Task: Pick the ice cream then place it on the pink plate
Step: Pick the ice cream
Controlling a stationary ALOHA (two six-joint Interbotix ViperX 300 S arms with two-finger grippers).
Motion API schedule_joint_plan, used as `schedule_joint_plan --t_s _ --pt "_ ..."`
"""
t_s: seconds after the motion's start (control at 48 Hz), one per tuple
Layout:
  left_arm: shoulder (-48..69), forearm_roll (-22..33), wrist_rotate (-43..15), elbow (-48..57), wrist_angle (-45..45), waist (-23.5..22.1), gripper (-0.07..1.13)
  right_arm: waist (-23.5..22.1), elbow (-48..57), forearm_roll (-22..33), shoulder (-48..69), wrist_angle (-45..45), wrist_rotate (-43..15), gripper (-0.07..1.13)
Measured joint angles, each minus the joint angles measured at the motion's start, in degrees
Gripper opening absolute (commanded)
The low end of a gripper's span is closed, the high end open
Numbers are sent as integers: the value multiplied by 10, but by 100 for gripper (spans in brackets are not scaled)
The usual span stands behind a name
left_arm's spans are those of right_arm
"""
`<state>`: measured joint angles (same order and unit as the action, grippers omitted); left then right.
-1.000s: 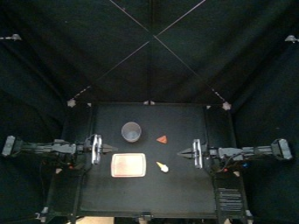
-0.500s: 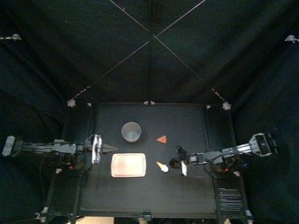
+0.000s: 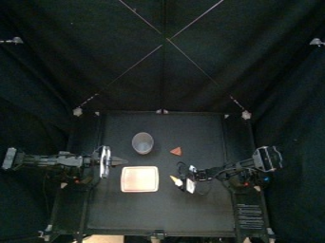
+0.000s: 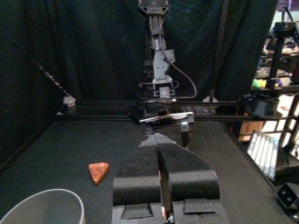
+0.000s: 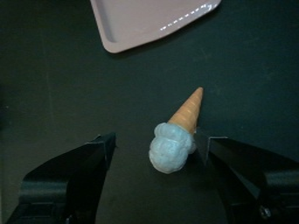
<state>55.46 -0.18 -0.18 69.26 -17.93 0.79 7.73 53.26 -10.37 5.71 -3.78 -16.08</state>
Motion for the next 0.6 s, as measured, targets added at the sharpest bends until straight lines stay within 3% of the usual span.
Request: schedule_joint_plan --t_s 0.354,0.604 --pt "0 0 0 0 0 0 -4 -2 -26 -4 -64 15 0 98" --pt "0 1 0 0 0 0 -4 -5 -40 -4 -82 20 0 71"
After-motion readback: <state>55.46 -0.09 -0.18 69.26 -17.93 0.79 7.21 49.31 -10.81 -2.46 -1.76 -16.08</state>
